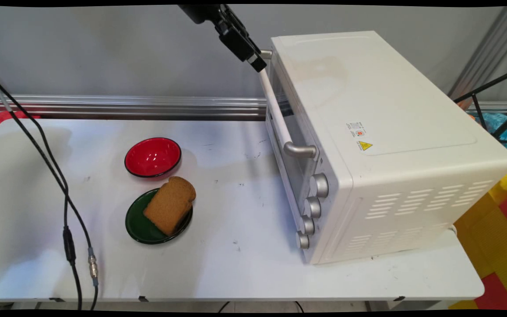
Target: Open the oven
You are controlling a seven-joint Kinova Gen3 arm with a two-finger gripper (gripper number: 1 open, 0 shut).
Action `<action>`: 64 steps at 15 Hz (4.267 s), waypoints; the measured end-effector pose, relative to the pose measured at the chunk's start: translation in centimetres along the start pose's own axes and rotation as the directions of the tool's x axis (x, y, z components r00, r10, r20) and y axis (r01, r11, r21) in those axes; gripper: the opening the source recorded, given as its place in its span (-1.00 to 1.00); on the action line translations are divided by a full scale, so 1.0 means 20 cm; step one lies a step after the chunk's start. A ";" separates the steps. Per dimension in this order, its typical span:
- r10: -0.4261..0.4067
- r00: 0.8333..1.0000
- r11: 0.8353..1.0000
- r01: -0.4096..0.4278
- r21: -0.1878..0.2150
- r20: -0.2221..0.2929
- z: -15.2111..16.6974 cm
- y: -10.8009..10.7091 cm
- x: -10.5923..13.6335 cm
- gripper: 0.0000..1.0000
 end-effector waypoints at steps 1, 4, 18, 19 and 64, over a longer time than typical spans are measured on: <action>-0.001 1.000 1.000 0.001 -0.003 0.003 0.01 0.00 0.00 -1.00; -0.010 1.000 1.000 0.010 -0.013 0.004 0.03 -0.02 0.00 -1.00; -0.041 0.999 0.998 0.040 -0.050 -0.028 0.25 -0.11 -0.04 -1.00; -0.041 0.999 0.998 0.039 -0.051 -0.030 0.27 -0.11 -0.04 -1.00; -0.017 0.998 0.999 0.019 -0.044 0.053 0.33 -0.16 -0.54 -1.00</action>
